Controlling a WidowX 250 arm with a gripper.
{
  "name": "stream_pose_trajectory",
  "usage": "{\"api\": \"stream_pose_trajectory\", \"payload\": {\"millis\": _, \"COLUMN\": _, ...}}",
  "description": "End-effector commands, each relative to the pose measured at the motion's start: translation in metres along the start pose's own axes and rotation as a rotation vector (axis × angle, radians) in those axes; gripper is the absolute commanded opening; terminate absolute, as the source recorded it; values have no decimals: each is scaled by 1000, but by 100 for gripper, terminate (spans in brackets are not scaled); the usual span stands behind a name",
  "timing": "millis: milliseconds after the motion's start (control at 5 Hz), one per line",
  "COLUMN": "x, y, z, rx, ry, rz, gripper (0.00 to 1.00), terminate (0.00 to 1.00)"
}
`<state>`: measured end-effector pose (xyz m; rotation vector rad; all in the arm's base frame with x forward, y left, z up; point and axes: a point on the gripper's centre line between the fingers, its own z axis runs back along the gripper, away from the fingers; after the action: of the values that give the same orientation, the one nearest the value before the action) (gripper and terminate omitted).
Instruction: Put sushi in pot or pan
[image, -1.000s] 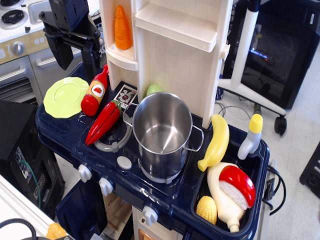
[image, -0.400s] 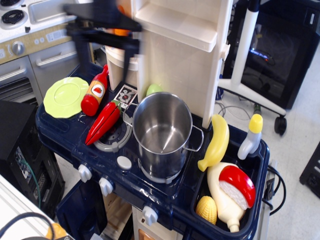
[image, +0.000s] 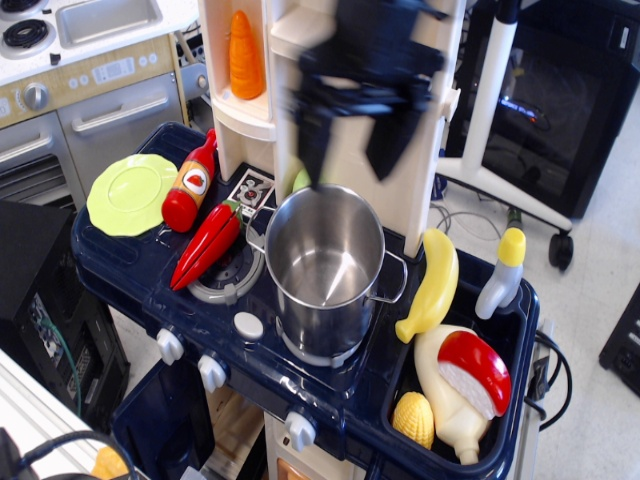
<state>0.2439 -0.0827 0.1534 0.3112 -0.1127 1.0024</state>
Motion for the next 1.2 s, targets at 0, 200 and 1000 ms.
{"api": "stream_pose_trajectory", "payload": {"millis": 0, "x": -29, "y": -71, "z": 20, "rx": -54, "ry": 58, "rz": 182, "gripper": 100, "terminate": 0}}
{"api": "stream_pose_trajectory", "payload": {"millis": 200, "x": -44, "y": -86, "z": 16, "rx": -77, "ry": 72, "rz": 227, "gripper": 100, "terminate": 0}}
{"api": "stream_pose_trajectory", "payload": {"millis": 1000, "x": -73, "y": -90, "z": -58, "rx": -172, "ry": 130, "rz": 279, "gripper": 100, "terminate": 0}}
